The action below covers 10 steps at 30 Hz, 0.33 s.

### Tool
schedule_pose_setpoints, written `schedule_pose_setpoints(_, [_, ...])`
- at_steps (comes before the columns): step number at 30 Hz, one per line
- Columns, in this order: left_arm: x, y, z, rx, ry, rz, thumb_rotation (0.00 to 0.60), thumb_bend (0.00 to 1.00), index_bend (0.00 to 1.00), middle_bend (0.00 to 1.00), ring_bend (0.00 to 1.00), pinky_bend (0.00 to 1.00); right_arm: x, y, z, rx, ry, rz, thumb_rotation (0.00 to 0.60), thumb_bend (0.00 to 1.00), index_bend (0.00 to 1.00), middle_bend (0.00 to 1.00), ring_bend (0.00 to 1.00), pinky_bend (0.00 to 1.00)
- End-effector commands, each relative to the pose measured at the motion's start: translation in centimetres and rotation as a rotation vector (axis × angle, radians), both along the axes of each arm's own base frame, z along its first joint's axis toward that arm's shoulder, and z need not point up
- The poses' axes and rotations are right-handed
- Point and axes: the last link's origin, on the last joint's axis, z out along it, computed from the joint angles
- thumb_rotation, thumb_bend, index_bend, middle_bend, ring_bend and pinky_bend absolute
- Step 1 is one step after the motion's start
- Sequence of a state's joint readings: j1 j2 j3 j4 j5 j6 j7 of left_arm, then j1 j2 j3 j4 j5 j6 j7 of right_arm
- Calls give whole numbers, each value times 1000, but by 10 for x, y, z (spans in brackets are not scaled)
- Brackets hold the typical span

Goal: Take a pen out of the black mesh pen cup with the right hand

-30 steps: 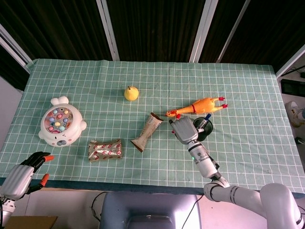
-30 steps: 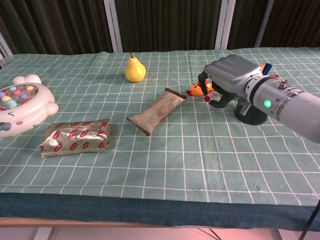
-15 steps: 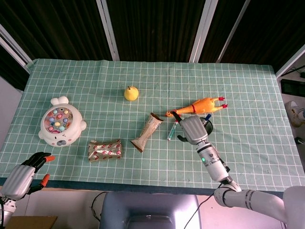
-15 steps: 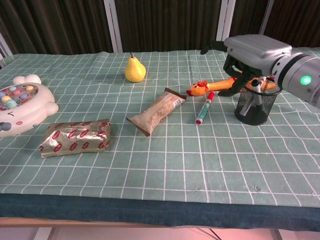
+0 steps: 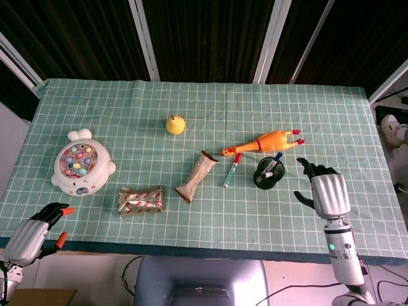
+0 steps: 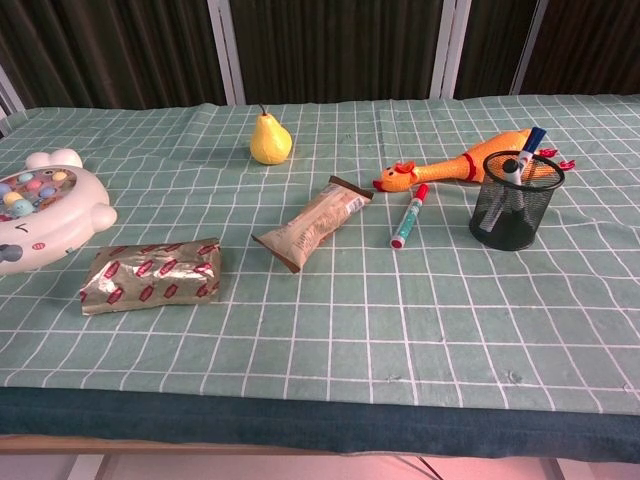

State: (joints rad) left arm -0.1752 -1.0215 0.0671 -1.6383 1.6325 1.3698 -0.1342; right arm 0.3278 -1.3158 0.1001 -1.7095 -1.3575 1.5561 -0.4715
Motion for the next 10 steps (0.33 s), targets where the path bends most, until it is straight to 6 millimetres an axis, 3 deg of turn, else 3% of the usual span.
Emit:
schedule_pose_setpoints(1, [0, 0, -1, -2, 3, 2, 600, 458, 247, 167, 123, 362, -23, 24, 8, 0, 33, -83, 600, 215, 283, 296, 262, 377])
schedule_pose_setpoints(4, [1, 0, -2, -1, 6, 1, 600, 458, 247, 167, 123, 362, -35, 37, 9, 8, 41, -128, 600, 215, 254, 238, 204, 328])
schedule_pose_setpoints(10, [1, 1, -2, 0, 10, 2, 600, 457, 247, 167, 123, 362, -40, 45, 6, 31, 34, -117, 600, 214, 247, 227, 195, 314])
